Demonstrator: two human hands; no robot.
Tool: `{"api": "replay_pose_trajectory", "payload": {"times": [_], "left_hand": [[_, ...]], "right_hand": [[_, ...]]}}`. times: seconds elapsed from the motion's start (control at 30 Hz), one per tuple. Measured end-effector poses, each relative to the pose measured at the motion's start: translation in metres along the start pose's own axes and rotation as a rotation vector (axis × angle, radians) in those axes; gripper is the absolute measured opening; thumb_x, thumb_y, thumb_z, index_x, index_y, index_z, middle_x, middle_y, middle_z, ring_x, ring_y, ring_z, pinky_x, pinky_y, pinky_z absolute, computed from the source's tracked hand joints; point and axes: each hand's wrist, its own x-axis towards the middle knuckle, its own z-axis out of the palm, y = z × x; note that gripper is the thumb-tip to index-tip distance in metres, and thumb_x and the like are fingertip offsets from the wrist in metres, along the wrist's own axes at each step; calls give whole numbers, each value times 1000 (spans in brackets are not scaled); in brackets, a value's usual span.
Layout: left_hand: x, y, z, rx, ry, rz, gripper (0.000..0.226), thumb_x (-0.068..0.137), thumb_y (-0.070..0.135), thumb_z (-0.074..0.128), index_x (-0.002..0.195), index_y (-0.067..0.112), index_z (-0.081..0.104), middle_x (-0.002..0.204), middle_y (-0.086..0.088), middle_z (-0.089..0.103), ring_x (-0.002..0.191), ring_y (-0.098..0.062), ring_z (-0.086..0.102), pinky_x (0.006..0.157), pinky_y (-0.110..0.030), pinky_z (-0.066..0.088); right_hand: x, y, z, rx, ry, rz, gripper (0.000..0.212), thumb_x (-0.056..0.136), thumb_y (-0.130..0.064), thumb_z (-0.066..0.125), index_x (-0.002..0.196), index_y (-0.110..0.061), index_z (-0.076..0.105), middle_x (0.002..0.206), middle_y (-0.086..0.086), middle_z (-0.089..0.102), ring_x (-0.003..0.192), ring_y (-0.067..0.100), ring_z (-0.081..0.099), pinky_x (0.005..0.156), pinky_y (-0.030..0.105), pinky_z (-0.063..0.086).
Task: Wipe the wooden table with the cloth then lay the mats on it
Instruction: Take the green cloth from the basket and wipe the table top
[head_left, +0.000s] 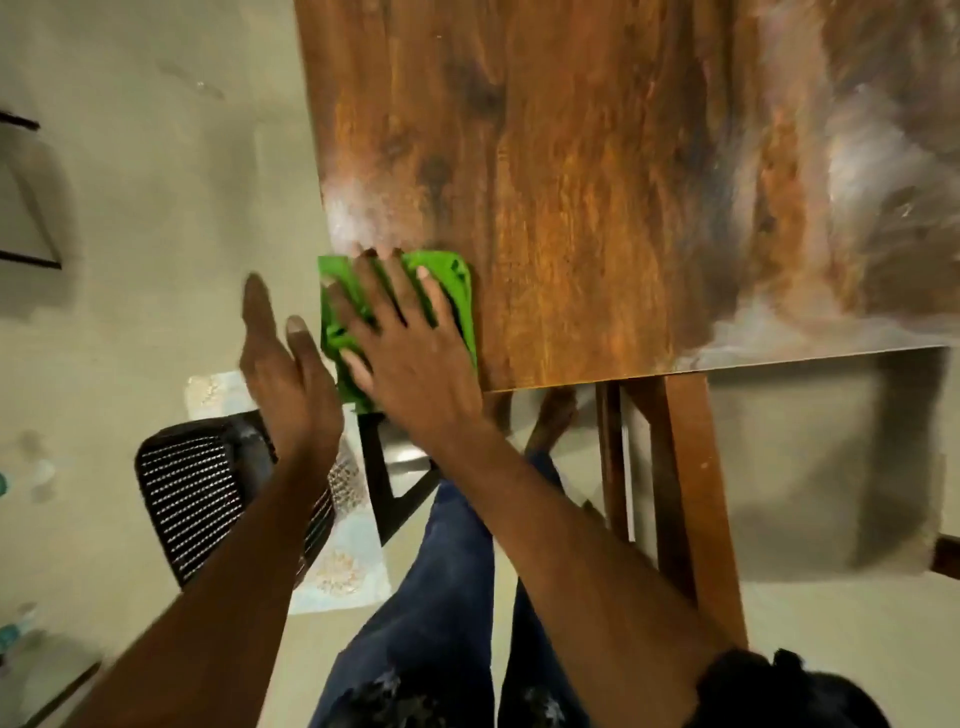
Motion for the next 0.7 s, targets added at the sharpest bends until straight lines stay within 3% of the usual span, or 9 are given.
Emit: {"api": "replay_pose_trajectory", "payload": {"times": [0.1,0.17,0.3,0.47,0.7], "left_hand": [[9,24,6,-28,63,85,53,117,24,36,165,3,29,171,-10,34,160,-19,32,129,-49,27],[14,49,15,31,40,192,54,116,21,37,165,2,27,172,-11,31,161,-21,29,130,-49,23],[21,116,48,140,-125,375,59,115,29,37,167,4,23,174,-12,26,162,-24,24,133,-39,10],[13,184,113,195,-341,650,65,114,33,34,170,9,11,179,-8,7,166,-20,4,133,-48,11],[5,183,150,354,-367,630,64,115,32,25,170,9,3,179,-10,1,166,-21,-1,134,-45,10]], "right_hand": [[-15,24,-10,3,-4,-24,65,113,-45,31,172,-26,11,180,5,2,167,25,-1,133,49,4],[-23,53,-22,-5,11,69,63,114,-45,27,172,-28,9,180,2,0,167,23,-2,133,48,6],[-46,146,-51,-64,72,347,65,112,-50,27,171,-31,7,180,1,-2,166,23,-3,133,51,11],[-96,218,-74,-88,138,524,65,113,-44,34,171,-29,10,180,0,1,167,20,-1,133,50,11],[-133,212,-67,-74,103,534,67,111,-43,34,172,-28,8,180,-1,-2,167,19,-2,133,51,14]]}}
